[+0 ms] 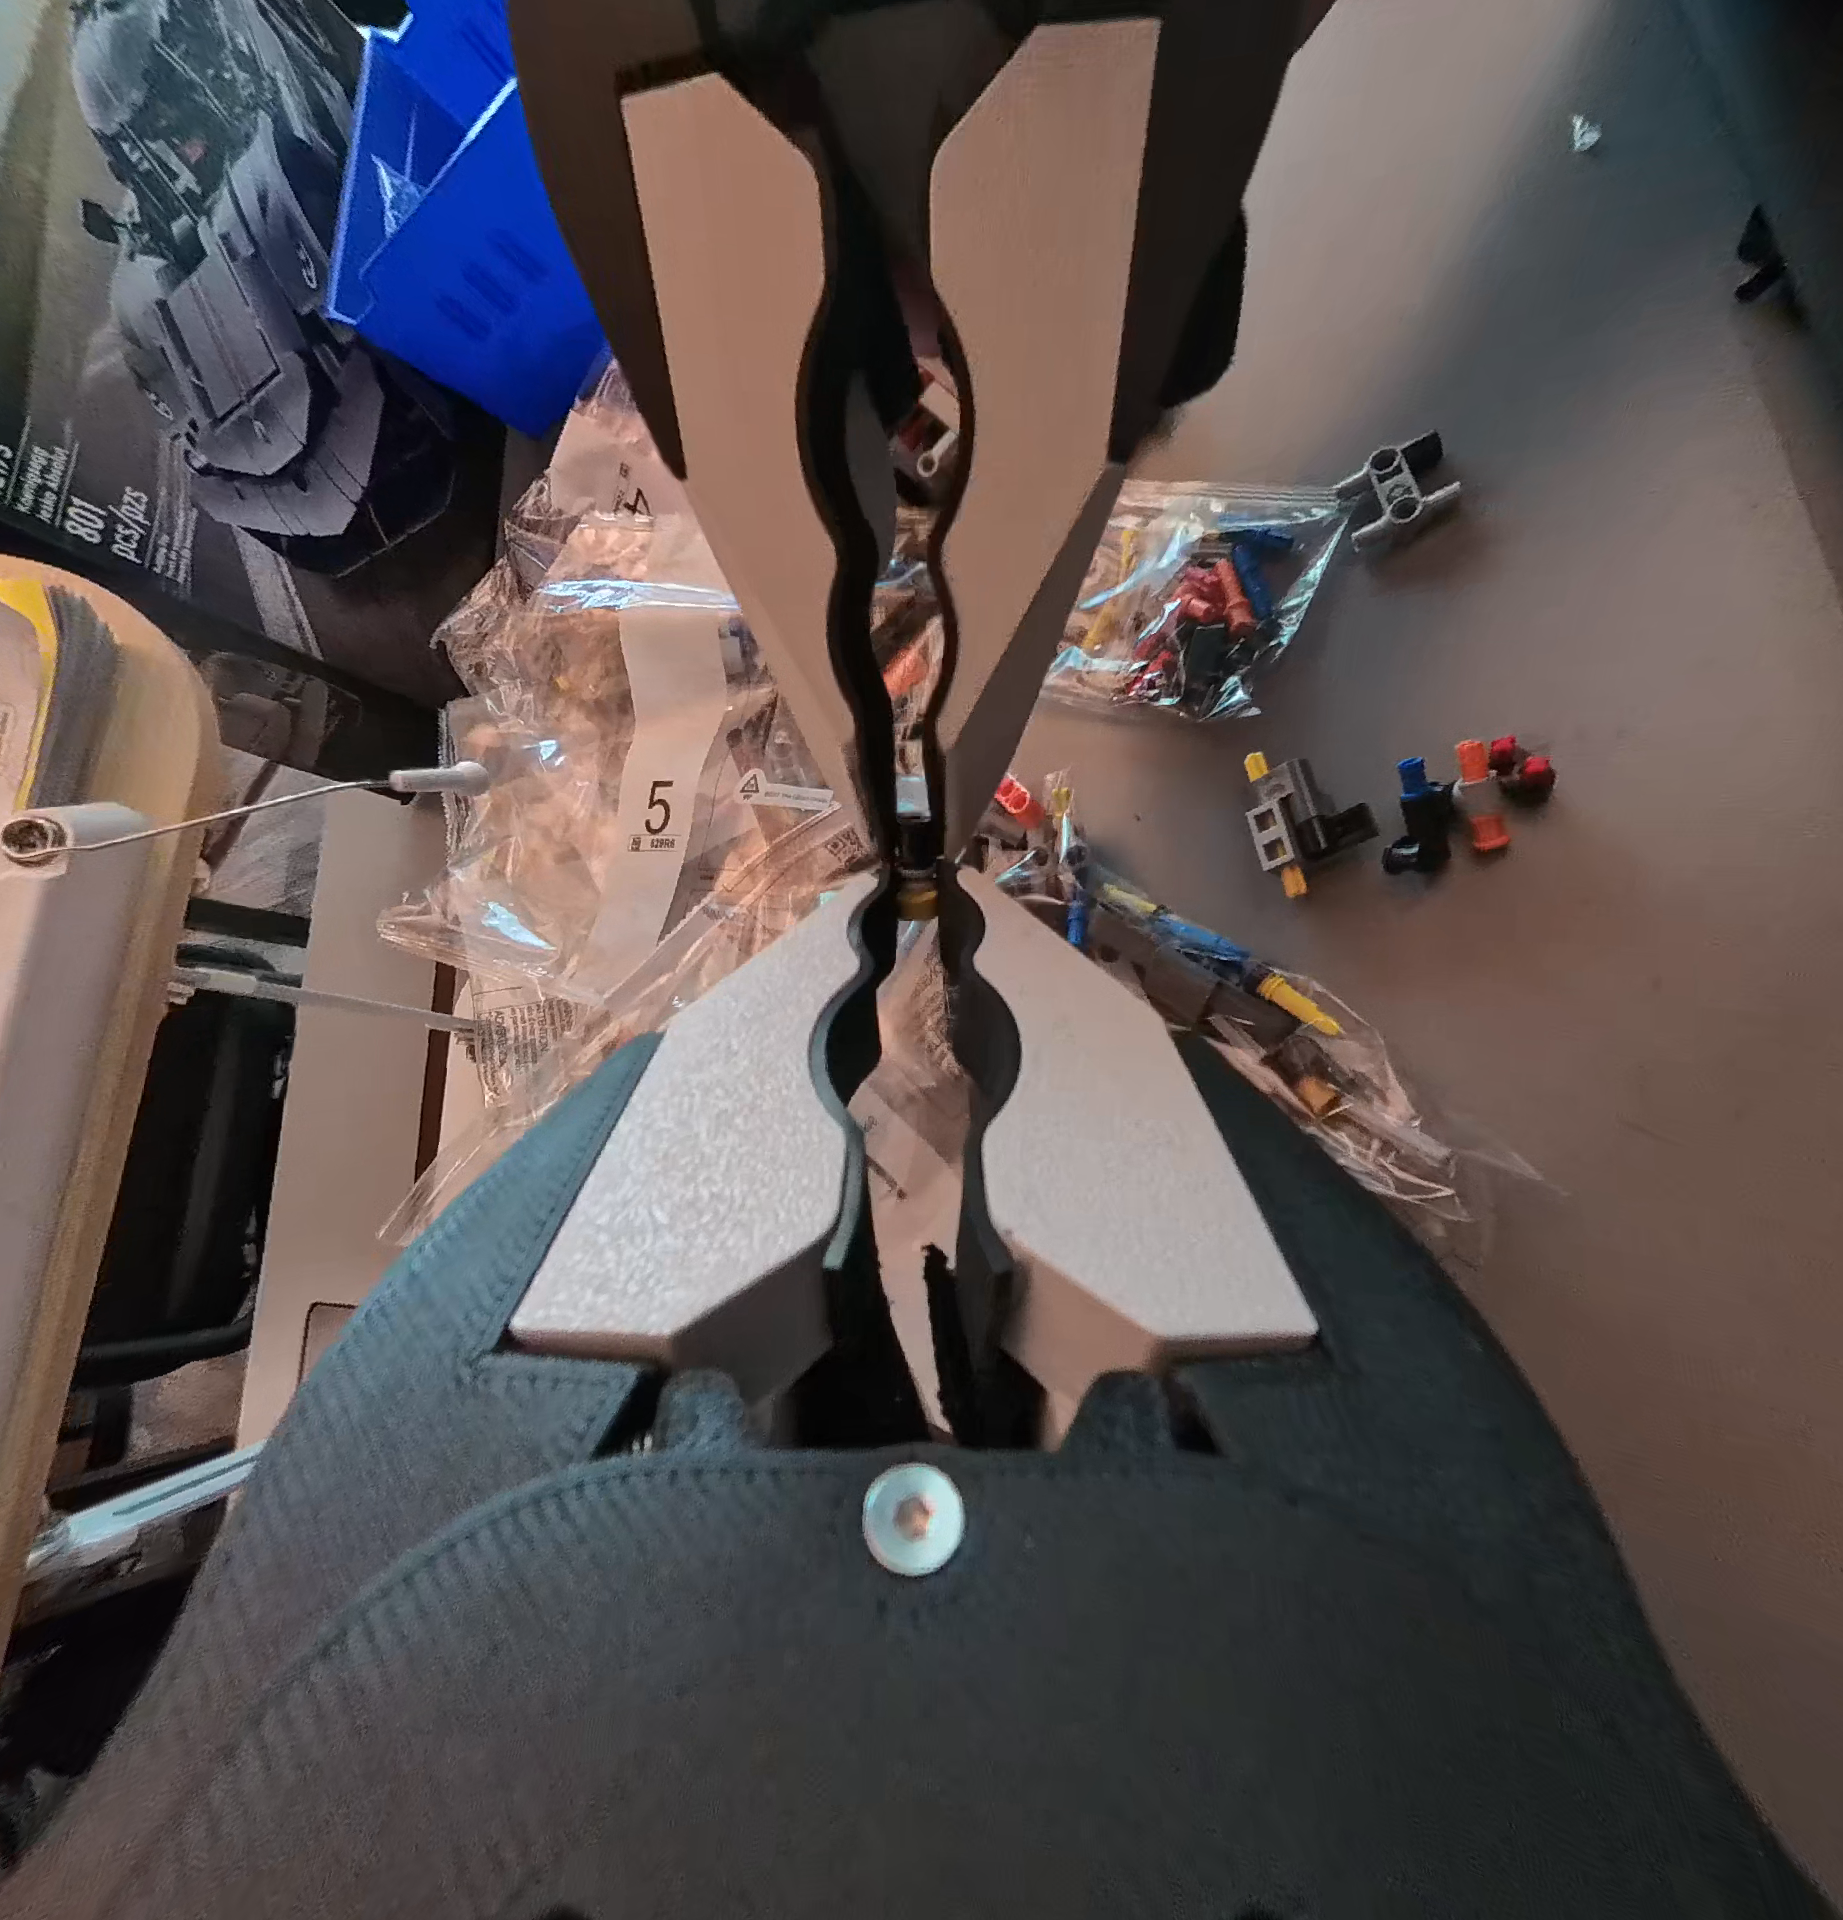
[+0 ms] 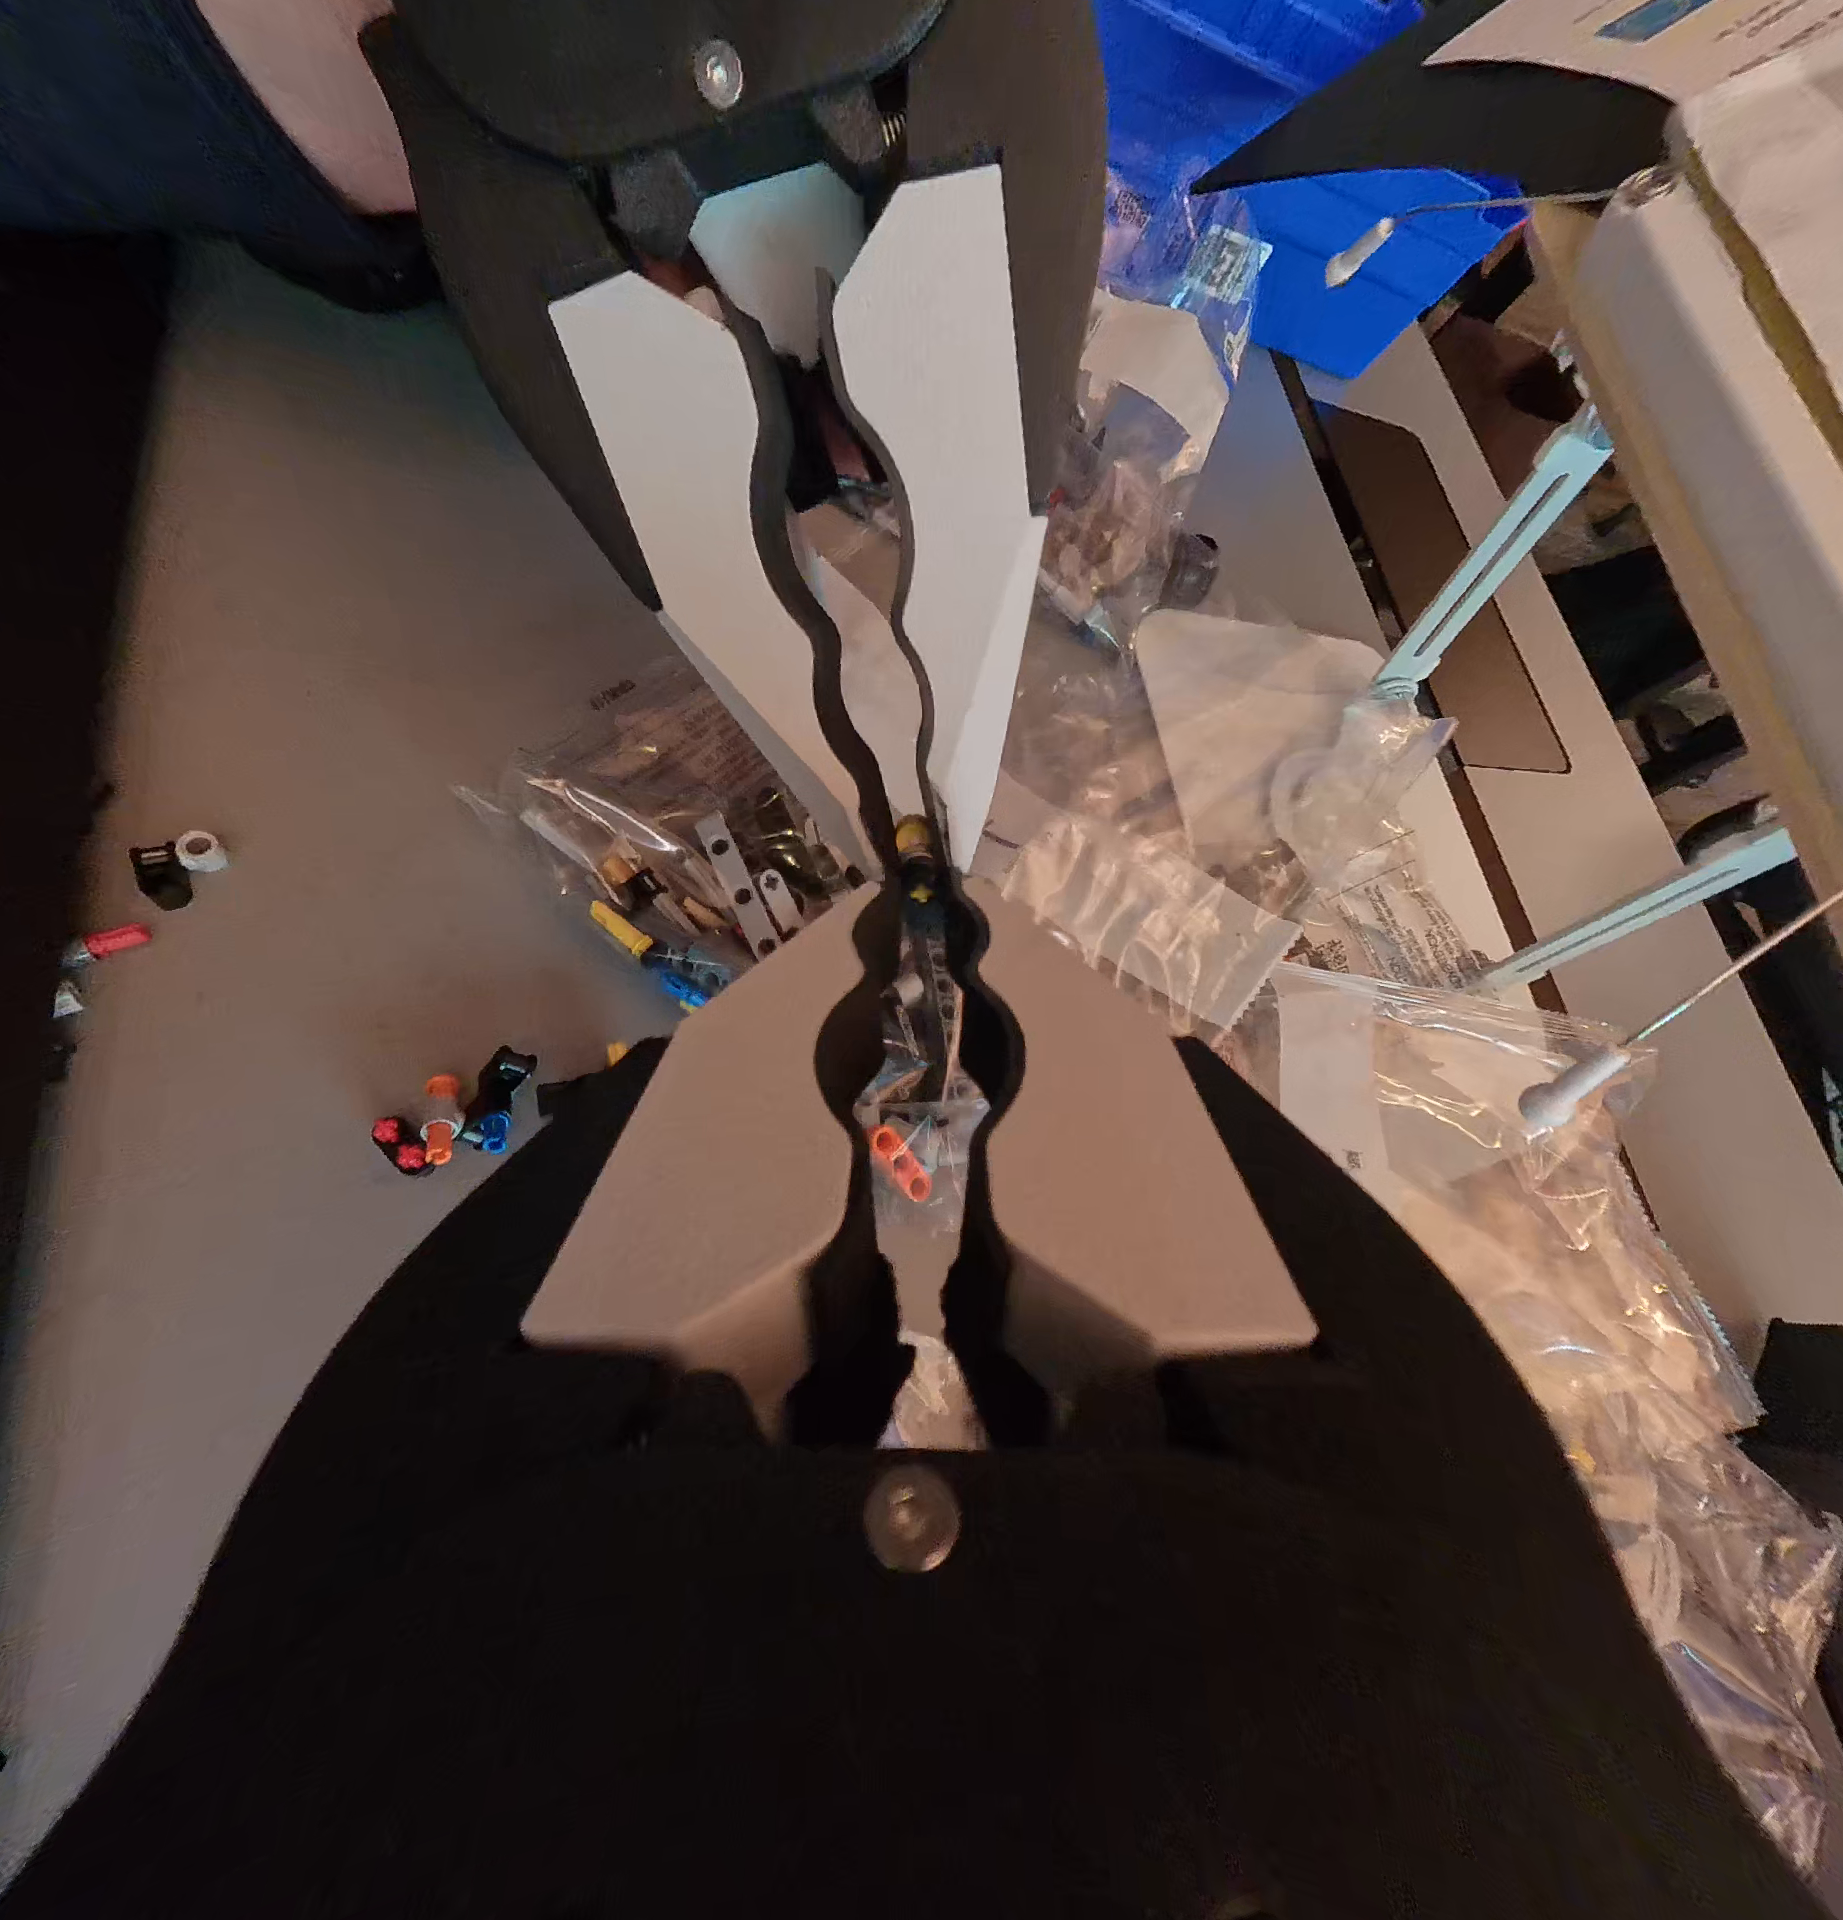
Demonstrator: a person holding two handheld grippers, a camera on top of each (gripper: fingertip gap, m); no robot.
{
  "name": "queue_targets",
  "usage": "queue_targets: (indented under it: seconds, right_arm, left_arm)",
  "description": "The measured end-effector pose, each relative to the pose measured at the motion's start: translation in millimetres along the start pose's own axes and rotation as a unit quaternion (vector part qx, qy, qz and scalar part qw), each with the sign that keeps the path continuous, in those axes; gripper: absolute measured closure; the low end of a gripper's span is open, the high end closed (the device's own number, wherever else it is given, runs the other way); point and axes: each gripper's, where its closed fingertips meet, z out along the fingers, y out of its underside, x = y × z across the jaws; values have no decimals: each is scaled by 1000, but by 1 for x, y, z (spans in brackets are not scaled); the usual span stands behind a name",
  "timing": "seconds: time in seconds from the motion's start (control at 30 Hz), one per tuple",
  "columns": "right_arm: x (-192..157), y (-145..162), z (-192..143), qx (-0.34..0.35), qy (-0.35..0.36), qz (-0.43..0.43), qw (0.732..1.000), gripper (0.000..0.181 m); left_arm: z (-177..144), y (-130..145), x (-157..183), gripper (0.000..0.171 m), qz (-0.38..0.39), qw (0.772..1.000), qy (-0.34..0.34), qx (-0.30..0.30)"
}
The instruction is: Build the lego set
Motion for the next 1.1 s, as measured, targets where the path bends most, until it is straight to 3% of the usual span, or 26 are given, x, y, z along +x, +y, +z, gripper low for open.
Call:
queue_targets:
  seconds: [0.47, 1.1]
  right_arm:
    - [-2, 10, 4, -53, 15, -19, 998, 178]
    - [-19, -11, -19, 36, -73, 19, 997, 178]
  left_arm:
    - [8, 6, 4, 166, 28, 999, -6, -30]
    - [-17, -18, 13, 165, 9, 998, 40, 56]
